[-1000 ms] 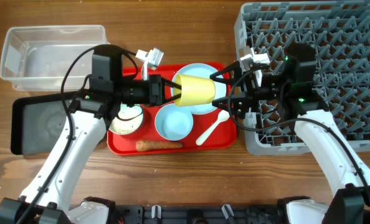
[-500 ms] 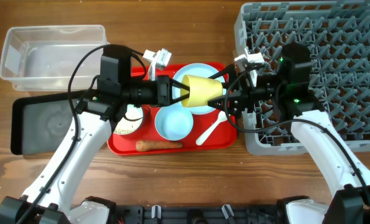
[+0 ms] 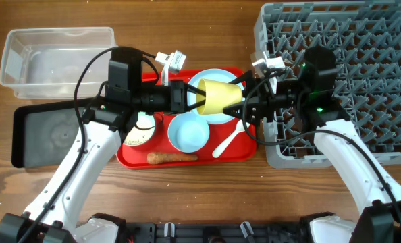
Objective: Sort waste into correct bins and load items into the dishwasher rack
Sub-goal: 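Hand the yellow cup from the left gripper to the right gripper, then carry the yellow cup with the right gripper into the dish rack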
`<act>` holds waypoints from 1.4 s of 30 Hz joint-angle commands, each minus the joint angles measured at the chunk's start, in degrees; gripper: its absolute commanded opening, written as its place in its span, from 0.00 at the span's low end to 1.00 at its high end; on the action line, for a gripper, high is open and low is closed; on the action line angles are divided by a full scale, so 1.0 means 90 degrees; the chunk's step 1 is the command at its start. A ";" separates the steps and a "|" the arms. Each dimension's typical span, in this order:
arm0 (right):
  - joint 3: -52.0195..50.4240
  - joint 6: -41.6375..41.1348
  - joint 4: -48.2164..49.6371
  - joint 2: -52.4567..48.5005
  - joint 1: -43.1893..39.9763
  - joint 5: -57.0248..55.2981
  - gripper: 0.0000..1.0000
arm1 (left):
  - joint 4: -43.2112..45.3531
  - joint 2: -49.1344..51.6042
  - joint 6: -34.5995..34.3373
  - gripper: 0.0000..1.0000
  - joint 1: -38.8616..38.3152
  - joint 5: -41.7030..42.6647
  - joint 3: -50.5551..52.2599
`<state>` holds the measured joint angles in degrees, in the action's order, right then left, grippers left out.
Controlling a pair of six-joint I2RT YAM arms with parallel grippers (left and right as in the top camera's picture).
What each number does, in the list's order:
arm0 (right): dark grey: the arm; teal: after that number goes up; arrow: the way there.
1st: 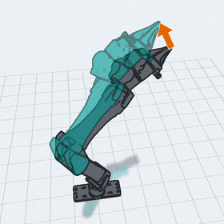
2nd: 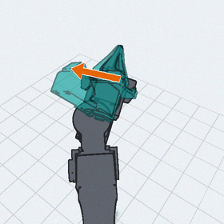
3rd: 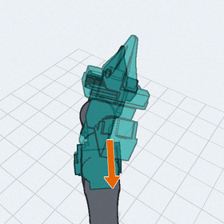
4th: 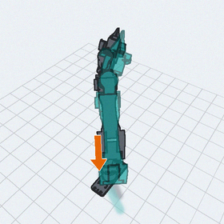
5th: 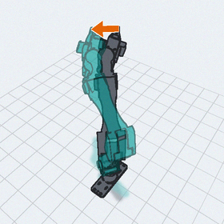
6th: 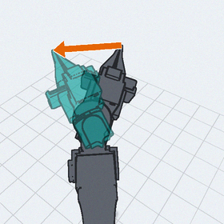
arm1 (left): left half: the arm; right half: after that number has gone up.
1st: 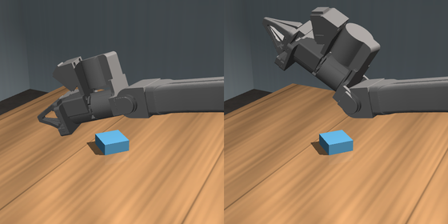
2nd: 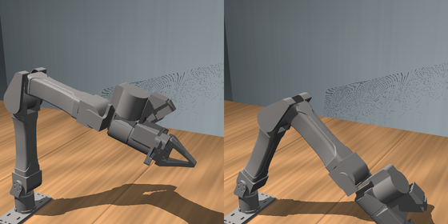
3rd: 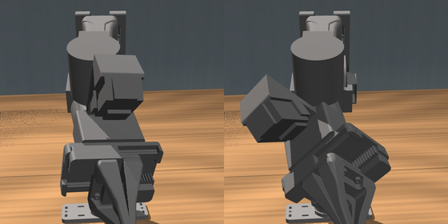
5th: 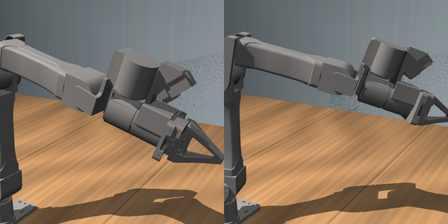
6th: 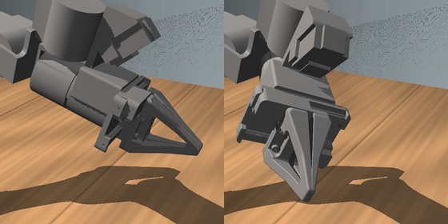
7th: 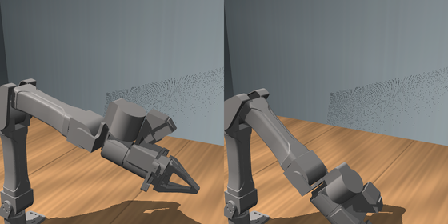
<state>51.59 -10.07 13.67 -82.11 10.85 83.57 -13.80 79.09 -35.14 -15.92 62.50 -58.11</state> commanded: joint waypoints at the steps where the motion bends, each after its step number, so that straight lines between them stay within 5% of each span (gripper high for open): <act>1: 0.0095 -0.0243 0.0221 -0.0019 0.0109 0.0277 0.69 | 0.0061 0.0049 -0.0155 0.04 -0.0012 -0.0070 -0.0092; 9: 0.0095 -0.0238 0.0265 -0.0019 0.0109 0.0260 0.54 | 0.0032 0.0049 -0.0153 0.06 -0.0012 -0.0070 -0.0092; 14: 0.0095 -0.0294 0.0257 -0.0019 0.0109 0.0095 0.40 | -0.0002 0.0046 -0.0121 0.24 -0.0005 -0.0070 -0.0092; 20: 0.0095 -0.0629 0.0253 -0.0019 0.0109 -0.0607 0.24 | -0.0724 0.0032 0.0539 0.34 0.0282 -0.0352 -0.0092; 26: 0.0095 -0.0731 -0.0051 -0.0019 0.0107 -0.1858 0.15 | -0.1800 -0.0374 0.1443 0.41 0.0979 -0.1581 -0.0092; 30: 0.0095 -0.0527 -0.0777 -0.0017 0.0107 -0.3206 0.04 | -0.2183 -0.0845 0.1717 0.45 0.1358 -0.2594 -0.0092; 34: 0.0138 -0.0209 -0.1688 0.0131 0.0078 -0.4588 0.04 | -0.2577 -0.1044 0.1717 0.45 0.1608 -0.3033 -0.0092; 42: 0.1841 0.0294 -0.5642 0.0588 -0.0372 -0.7524 0.04 | -0.3245 -0.1037 0.1717 0.47 0.1676 -0.4248 -0.0092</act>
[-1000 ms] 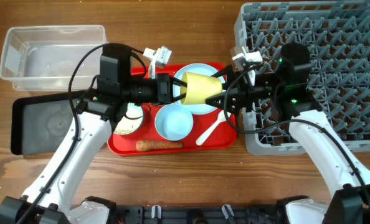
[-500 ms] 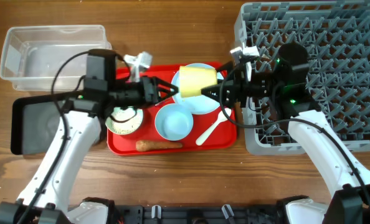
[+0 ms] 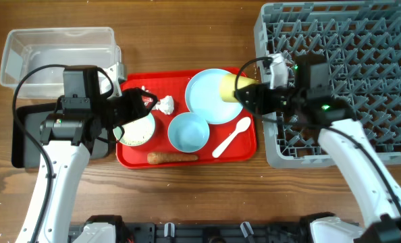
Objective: Sort waste into correct bins and load items into the dishwasher rack
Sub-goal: 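Carry the yellow cup with the right gripper into the dish rack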
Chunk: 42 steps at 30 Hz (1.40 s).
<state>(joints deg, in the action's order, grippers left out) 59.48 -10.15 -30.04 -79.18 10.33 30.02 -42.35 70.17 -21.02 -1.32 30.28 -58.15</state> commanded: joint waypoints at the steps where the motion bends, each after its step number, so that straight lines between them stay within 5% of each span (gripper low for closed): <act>1: 0.1200 0.0330 -0.1124 0.0262 -0.0454 -0.1780 0.04 | -0.0100 -0.0046 0.0148 0.47 0.0053 -0.0712 -0.0087; 5: 0.1911 0.0444 -0.2149 0.0257 -0.1435 -0.2392 0.04 | -0.0185 -0.0046 0.0148 0.47 0.0053 -0.0760 -0.0087; 18: 0.1936 -0.0061 -0.2888 -0.0158 -0.5017 -0.3512 0.04 | -0.0194 -0.0046 0.0148 0.47 0.0053 -0.0758 -0.0087; 34: 0.1889 -0.0063 -0.3230 -0.1807 -0.5574 -0.3716 0.04 | -0.0236 -0.0046 0.0148 0.47 0.0053 -0.0758 -0.0087; 36: 0.1889 -0.0063 -0.3184 -0.1804 -0.5574 -0.3694 0.29 | -0.0236 -0.0046 0.0148 0.47 0.0053 -0.0758 -0.0087; 37: 0.1889 -0.0061 -0.3155 -0.1804 -0.5574 -0.3633 0.73 | -0.0236 -0.0046 0.0148 0.47 0.0053 -0.0758 -0.0087; 38: 0.1889 -0.0061 -0.3138 -0.1804 -0.5574 -0.3565 1.00 | -0.0236 -0.0046 0.0148 0.47 0.0053 -0.0758 -0.0087; 42: 0.1909 -0.0058 -0.3109 -0.1800 -0.5574 -0.3305 1.00 | -0.0236 -0.0046 0.0148 0.47 0.0053 -0.0758 -0.0087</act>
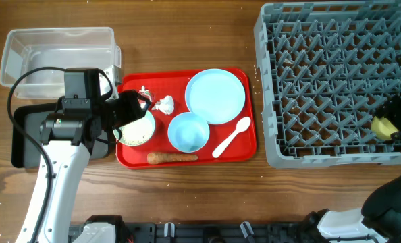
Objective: Sort waste into correct bins and load items into the dishwasher rack
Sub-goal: 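Carry the yellow cup with the right gripper into the dish rack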
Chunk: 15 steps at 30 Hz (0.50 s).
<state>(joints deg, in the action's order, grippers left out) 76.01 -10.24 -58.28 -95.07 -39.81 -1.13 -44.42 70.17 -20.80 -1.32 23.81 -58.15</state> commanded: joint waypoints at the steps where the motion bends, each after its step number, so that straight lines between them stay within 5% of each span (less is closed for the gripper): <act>1: 0.0090 -0.0053 0.0046 -0.0029 -0.0002 0.0158 1.00 | -0.0005 -0.0046 0.0124 0.47 0.0053 -0.0039 -0.0087; 15: 0.0631 0.0134 0.0010 0.0748 0.0012 0.2050 1.00 | -0.0027 -0.0046 0.0121 0.50 0.0053 -0.0039 -0.0087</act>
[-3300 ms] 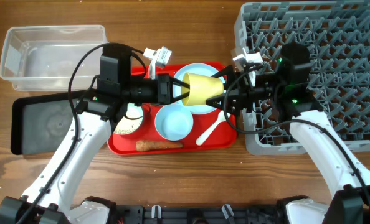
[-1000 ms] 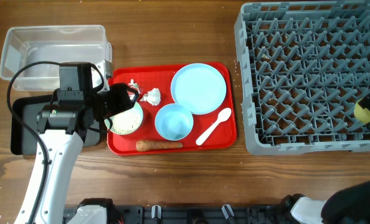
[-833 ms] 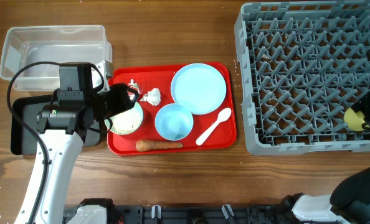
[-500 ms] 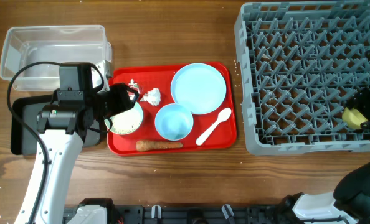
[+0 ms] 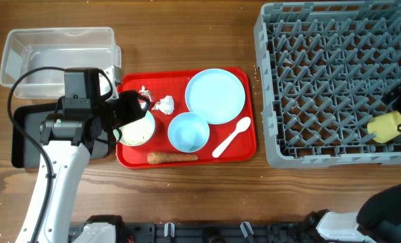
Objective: Sort waste into correct bins and load items into the dishwasher rack
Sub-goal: 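Carry the yellow cup with the right gripper into the dish rack, then grasp the light-blue plate edge with the right gripper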
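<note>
A yellow cup (image 5: 384, 127) lies on its side in the grey dishwasher rack (image 5: 322, 74), near its right front corner. My right gripper is a dark shape at the frame's right edge, just above and behind the cup; whether it still grips the cup is not visible. My left gripper (image 5: 136, 109) hovers over the left part of the red tray (image 5: 244, 152), above the rim of a white bowl (image 5: 140, 131); its jaws blur into one dark mass. The tray also holds a blue plate (image 5: 215, 96), a blue bowl (image 5: 188, 131), a white spoon (image 5: 231, 137), crumpled paper (image 5: 165, 104) and a brown food stick (image 5: 171, 157).
A clear plastic bin (image 5: 59, 54) stands at the back left. A black bin (image 5: 32, 135) sits in front of it, partly under my left arm. The rack fills the right side of the wooden table (image 5: 187, 196).
The yellow cup shows more fully in the rack, shifted slightly right. My right gripper now sits higher, behind the cup instead of over it. The left arm and the tray items are unchanged.
Both grippers met over the blue plate with the yellow cup between them. Then my left arm had drawn back over the white bowl and my right gripper held the cup at the rack's left edge. Later the cup was at the rack's right front, where it now lies.
</note>
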`<act>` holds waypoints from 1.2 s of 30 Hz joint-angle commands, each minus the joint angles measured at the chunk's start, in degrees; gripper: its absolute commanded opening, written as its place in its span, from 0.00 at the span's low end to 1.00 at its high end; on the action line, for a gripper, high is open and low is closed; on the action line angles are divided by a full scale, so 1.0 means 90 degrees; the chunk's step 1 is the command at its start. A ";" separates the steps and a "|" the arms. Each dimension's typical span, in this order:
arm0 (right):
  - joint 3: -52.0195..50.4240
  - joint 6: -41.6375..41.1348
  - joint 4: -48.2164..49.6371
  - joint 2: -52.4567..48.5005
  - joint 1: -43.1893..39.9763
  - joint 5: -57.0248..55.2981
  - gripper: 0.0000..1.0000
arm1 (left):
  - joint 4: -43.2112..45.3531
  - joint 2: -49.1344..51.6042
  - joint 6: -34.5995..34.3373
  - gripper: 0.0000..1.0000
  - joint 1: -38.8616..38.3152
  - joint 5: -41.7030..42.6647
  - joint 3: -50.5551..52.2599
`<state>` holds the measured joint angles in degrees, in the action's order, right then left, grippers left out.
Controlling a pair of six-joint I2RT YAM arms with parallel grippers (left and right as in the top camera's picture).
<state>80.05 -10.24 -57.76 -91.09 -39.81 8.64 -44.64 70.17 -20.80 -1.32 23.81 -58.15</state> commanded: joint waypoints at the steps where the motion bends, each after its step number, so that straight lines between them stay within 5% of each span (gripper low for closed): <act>1: 0.0182 0.0330 -0.0107 0.0347 0.0017 0.1413 1.00 | -0.0002 -0.0046 0.0121 0.53 0.0053 -0.0039 -0.0087; 7: 0.0182 0.1166 -0.0680 0.0537 0.1001 0.2018 1.00 | -0.0005 -0.0046 0.0124 0.60 0.0053 -0.0041 -0.0087; 15: 0.0182 0.1149 -0.0692 0.0682 0.4464 0.0658 1.00 | -0.0391 -0.0046 0.0121 0.65 0.0053 -0.0612 -0.0087; 20: 0.0180 0.0869 0.0432 0.0678 0.6346 0.0750 1.00 | -0.0702 -0.0046 0.0121 0.75 0.0053 -0.0986 -0.0087; 36: 0.0102 -0.1749 0.0918 -0.1134 0.7130 -0.0726 0.74 | -0.0865 -0.0046 0.0121 0.77 0.0053 -0.1110 -0.0087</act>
<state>80.40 -19.62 -50.00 -97.21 24.18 7.07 -52.40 70.17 -20.36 -1.32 14.59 -58.15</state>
